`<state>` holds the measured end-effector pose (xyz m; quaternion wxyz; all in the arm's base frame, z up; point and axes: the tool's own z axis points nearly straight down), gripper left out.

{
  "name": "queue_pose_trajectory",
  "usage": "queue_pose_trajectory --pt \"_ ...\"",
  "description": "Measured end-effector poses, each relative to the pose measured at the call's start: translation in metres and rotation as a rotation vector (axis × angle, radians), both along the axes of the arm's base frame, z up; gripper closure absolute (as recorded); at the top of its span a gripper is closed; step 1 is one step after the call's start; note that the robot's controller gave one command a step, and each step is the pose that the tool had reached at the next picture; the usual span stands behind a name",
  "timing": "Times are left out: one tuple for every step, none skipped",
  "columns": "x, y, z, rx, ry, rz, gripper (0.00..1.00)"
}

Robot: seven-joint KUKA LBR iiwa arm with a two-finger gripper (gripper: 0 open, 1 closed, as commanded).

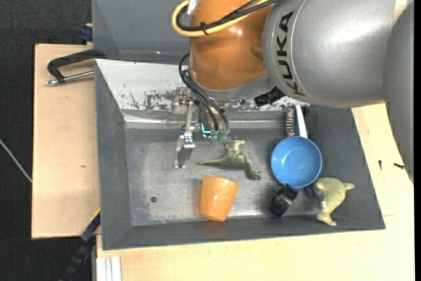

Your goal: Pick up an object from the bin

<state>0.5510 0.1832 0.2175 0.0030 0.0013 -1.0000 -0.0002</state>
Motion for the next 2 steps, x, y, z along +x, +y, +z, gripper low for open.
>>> queue_pose_trajectory --pt "0.049 -0.054 -0.146 0.002 -0.007 -0.354 0.0" --pt "0.052 -0.04 -0.114 0.004 -0.013 -0.381 0.0"
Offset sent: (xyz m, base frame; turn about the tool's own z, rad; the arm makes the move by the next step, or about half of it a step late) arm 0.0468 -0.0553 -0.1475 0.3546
